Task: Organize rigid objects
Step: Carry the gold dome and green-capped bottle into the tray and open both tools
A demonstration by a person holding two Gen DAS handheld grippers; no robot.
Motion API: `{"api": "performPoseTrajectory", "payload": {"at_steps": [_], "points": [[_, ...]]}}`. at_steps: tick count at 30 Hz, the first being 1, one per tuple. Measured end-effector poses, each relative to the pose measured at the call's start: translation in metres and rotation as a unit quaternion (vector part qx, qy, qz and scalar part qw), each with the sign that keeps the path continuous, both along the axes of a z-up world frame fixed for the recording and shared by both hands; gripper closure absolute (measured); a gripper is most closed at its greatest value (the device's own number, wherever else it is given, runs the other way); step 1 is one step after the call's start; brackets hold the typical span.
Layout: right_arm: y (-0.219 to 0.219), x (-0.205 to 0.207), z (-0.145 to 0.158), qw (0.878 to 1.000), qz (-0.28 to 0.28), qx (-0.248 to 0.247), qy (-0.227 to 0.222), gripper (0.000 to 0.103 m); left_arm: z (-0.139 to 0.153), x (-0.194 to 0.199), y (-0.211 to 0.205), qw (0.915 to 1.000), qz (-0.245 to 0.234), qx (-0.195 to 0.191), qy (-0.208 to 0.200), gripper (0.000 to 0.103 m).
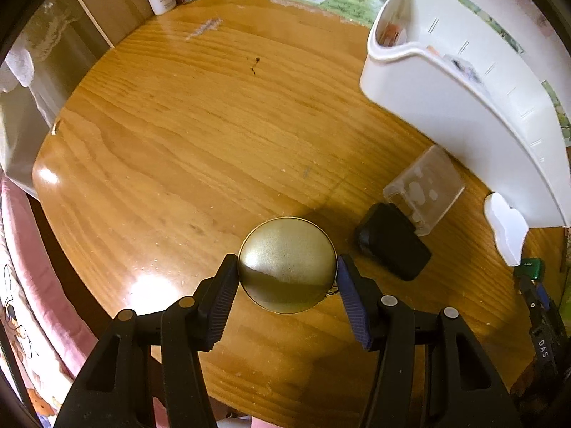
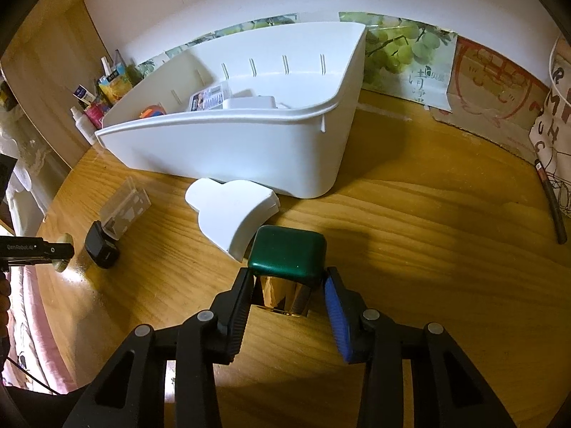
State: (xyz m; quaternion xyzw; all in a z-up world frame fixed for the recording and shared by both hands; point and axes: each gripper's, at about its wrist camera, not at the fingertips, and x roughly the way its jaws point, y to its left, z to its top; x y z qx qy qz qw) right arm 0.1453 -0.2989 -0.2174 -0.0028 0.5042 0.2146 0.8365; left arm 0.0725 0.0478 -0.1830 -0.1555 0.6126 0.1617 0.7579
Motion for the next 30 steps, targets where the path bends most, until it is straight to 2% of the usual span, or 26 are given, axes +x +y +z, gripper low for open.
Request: {"api": "performPoseTrajectory", "payload": {"at_steps": [6, 16, 30], "points": [[-0.004, -0.006, 0.013, 1.0, 0.007, 0.005, -0.017, 0.063, 0.023, 0.001, -0.006, 0.9997, -0.01, 0.006, -0.019, 0.044], [-0.002, -0.008, 0.048, 0.998, 0.023, 0.012, -0.054, 0.063, 0.058, 0.015, -0.029, 0.9965, -0.058, 0.019, -0.057, 0.044], [0.005, 0.008, 0.102, 0.991, 0.019, 0.029, -0.126, 0.062, 0.107, 0.065, -0.054, 0.9863, -0.129, 0.033, -0.098, 0.044]]}}
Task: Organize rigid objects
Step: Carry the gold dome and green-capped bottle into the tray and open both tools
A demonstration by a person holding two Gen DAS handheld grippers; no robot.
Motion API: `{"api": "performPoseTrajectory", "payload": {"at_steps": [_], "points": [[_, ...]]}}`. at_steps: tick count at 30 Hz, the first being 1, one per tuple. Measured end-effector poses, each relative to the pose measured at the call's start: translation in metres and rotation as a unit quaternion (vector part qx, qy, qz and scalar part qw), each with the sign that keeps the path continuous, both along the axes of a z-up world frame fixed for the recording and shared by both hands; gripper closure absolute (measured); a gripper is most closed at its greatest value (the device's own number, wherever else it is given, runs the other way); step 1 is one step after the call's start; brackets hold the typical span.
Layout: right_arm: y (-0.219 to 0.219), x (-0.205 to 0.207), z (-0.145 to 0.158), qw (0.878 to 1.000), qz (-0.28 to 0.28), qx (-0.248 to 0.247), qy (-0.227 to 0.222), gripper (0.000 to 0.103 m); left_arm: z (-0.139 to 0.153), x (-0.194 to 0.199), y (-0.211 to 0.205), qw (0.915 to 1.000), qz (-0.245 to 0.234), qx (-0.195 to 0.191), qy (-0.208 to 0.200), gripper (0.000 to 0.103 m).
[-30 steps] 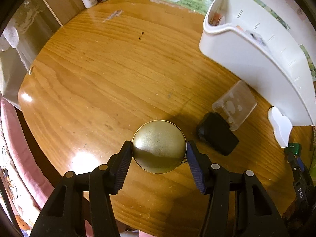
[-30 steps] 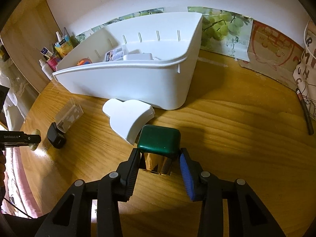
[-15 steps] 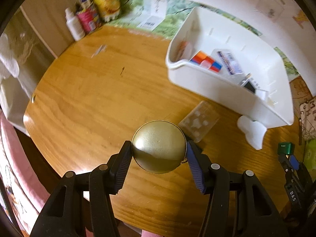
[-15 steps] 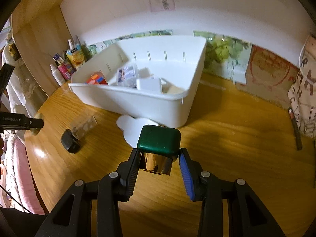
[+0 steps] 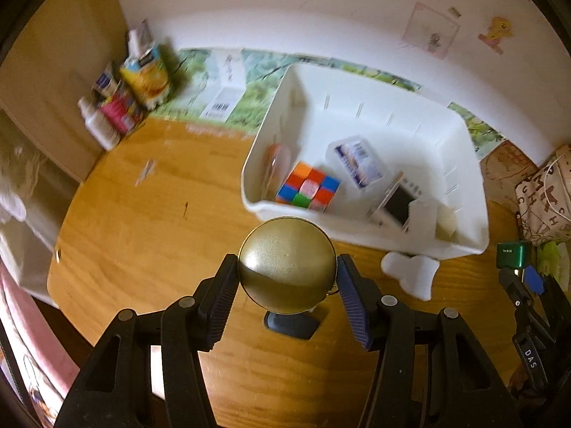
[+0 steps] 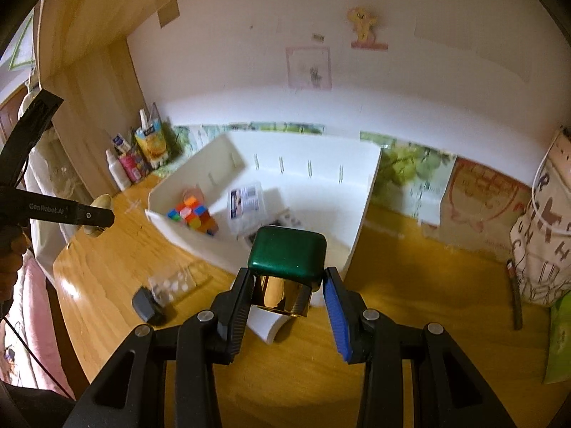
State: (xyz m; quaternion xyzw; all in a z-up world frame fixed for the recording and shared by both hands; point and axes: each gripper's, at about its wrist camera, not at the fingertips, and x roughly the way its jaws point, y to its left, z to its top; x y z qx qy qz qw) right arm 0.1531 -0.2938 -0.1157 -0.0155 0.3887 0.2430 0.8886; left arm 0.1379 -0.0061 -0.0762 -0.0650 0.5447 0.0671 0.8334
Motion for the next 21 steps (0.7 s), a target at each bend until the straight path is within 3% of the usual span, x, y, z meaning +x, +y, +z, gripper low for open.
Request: {"api": "performPoseTrajectory", "payload": {"at_steps": [10, 21], "points": [[0.005, 0.028, 0.021, 0.998, -0.039, 0.012, -0.04, 0.062, 0.015, 0.038, -0.01, 0.9986, -0.047, -0.002, -0.023, 0.044], [0.016, 0.056, 0.016, 0.997, -0.059, 0.007, -0.043, 0.062, 0.01, 0.075, -0.023, 0.9955, -0.084, -0.028, -0.033, 0.044]]}}
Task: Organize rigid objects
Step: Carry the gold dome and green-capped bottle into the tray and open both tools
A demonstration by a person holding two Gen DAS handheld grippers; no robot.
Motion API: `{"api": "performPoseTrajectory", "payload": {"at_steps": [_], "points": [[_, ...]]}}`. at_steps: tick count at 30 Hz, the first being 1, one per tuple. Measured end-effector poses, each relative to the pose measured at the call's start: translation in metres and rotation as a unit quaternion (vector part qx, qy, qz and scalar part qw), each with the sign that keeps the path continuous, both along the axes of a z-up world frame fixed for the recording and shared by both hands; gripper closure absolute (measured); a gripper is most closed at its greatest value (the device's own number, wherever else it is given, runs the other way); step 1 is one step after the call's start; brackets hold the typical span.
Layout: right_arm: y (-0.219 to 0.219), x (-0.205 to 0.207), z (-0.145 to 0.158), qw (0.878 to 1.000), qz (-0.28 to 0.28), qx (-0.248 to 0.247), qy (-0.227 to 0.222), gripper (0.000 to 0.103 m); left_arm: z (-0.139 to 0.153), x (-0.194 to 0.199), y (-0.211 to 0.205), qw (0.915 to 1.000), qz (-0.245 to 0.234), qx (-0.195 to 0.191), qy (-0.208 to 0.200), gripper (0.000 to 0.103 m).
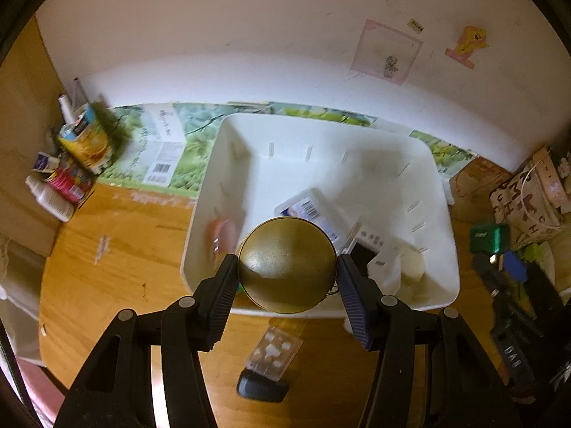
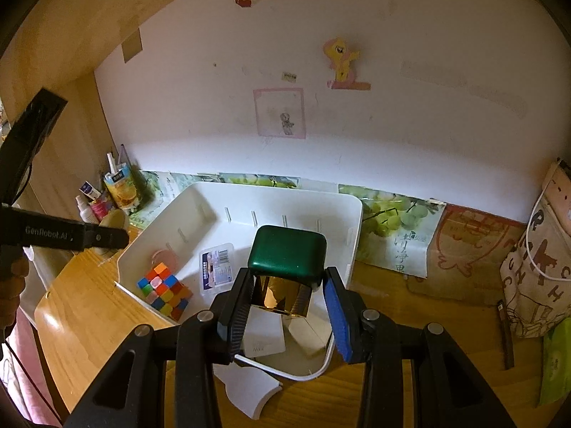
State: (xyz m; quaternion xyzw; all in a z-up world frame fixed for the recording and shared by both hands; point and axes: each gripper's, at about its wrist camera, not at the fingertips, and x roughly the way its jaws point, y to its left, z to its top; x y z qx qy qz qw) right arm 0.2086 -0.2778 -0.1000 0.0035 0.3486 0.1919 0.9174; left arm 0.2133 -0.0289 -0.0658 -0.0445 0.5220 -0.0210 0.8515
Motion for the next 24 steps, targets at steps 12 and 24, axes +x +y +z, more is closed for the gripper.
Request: {"api": "performPoseTrajectory", "payload": {"at_steps": [12, 24], "points": [[0.008, 0.016, -0.023, 1.0, -0.005, -0.002, 0.028, 0.062, -0.018, 0.023, -0.022, 0.9969, -0.049, -0.054, -0.028, 0.044], [0.005, 0.031, -0.043, 0.998, -0.018, -0.007, 0.059, 0.062, -0.028, 0.033, -0.041, 0.992, -0.082, -0.086, -0.042, 0.044]]}}
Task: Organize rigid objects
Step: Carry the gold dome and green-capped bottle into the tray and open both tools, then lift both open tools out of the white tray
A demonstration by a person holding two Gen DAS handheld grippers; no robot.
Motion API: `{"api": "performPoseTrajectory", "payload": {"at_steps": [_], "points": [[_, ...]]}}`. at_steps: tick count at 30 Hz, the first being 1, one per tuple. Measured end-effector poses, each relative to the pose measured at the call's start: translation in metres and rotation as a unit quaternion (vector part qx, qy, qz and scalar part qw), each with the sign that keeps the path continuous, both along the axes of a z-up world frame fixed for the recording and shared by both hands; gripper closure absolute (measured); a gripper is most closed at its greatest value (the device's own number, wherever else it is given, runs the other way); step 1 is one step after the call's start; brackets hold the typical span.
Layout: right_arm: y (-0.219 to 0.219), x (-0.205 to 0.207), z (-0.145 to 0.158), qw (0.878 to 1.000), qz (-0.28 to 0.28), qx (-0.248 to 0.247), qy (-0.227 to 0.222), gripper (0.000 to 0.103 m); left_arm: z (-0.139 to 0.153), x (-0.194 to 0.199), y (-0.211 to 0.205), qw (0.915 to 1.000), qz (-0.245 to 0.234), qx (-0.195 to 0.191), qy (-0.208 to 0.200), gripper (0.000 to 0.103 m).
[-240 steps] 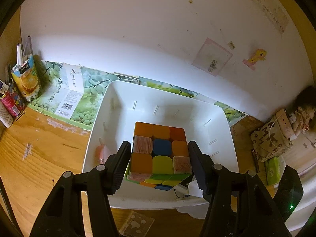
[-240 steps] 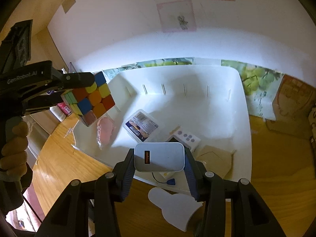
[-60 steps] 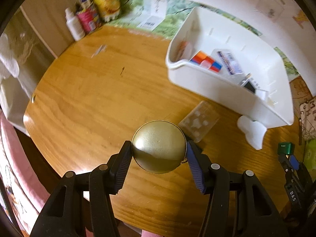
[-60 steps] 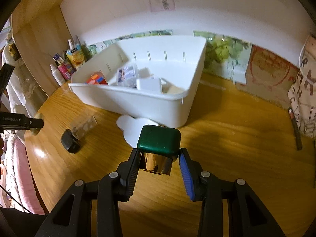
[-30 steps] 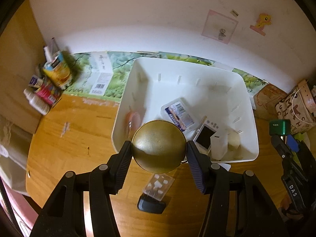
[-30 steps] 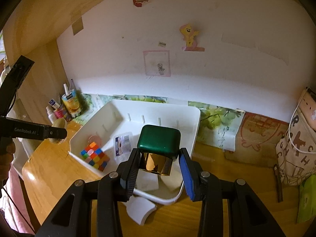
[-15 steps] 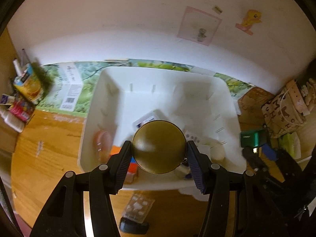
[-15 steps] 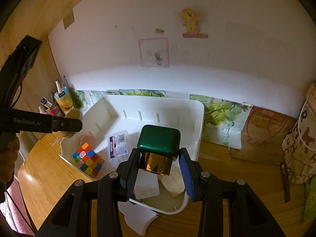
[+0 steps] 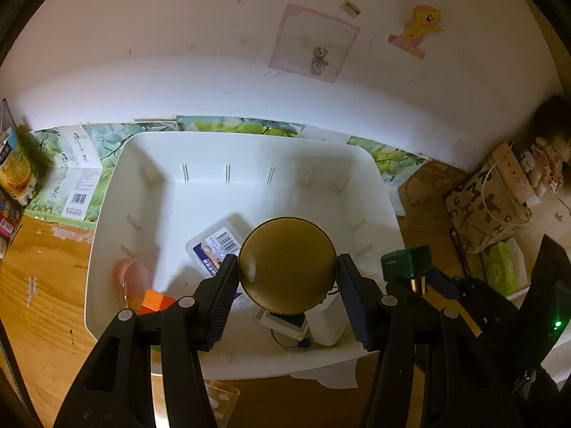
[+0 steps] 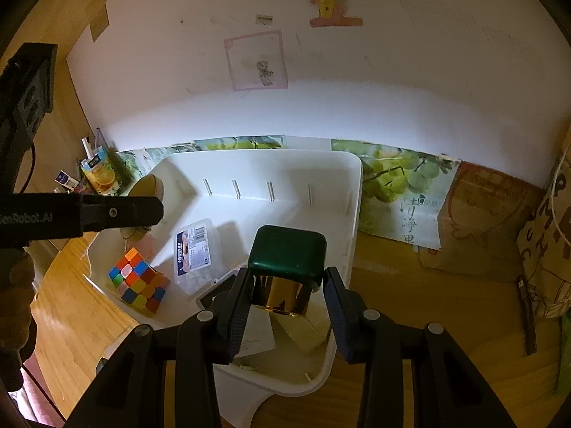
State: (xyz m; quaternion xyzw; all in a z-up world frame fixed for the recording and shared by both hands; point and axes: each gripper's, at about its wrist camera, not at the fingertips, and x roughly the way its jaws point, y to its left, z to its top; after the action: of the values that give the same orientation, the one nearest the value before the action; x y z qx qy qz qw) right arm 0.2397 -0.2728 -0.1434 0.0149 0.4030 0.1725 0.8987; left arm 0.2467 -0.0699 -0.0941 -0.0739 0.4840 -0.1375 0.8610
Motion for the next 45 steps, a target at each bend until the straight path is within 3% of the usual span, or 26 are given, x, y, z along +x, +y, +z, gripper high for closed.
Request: {"api": "performPoseTrajectory", "payload": {"at_steps": [3, 6, 8, 11, 26, 45], "points": [[-0.001, -0.001, 0.0, 1.0, -0.001, 0.005, -0.004, 0.058, -0.001, 0.002, 0.002, 0.9999, 0.004, -0.008, 0.005, 0.043], [-0.001, -0.004, 0.003, 1.0, 0.005, 0.014, -0.011, 0.039, 0.001, 0.001, 0.003, 0.9999, 0.011, -0.006, 0.0, 0.035], [0.0, -0.005, 0.005, 1.0, 0.008, 0.015, -0.015, 0.039, 0.004, -0.002, 0.005, 0.9998, 0.016, -0.006, -0.009, 0.026], [0.0, -0.006, 0.008, 1.0, 0.009, 0.015, -0.016, 0.036, 0.01, -0.005, 0.007, 0.9995, 0.021, -0.014, -0.017, 0.023], [-0.008, -0.027, 0.037, 0.998, 0.0, 0.052, -0.039, 0.023, 0.052, -0.045, 0.02, 0.9961, 0.039, -0.011, -0.078, 0.022], [-0.037, -0.058, 0.066, 0.988, -0.027, 0.148, -0.033, 0.021, 0.081, -0.124, 0.051, 0.9861, 0.107, -0.008, -0.126, 0.022]]}}
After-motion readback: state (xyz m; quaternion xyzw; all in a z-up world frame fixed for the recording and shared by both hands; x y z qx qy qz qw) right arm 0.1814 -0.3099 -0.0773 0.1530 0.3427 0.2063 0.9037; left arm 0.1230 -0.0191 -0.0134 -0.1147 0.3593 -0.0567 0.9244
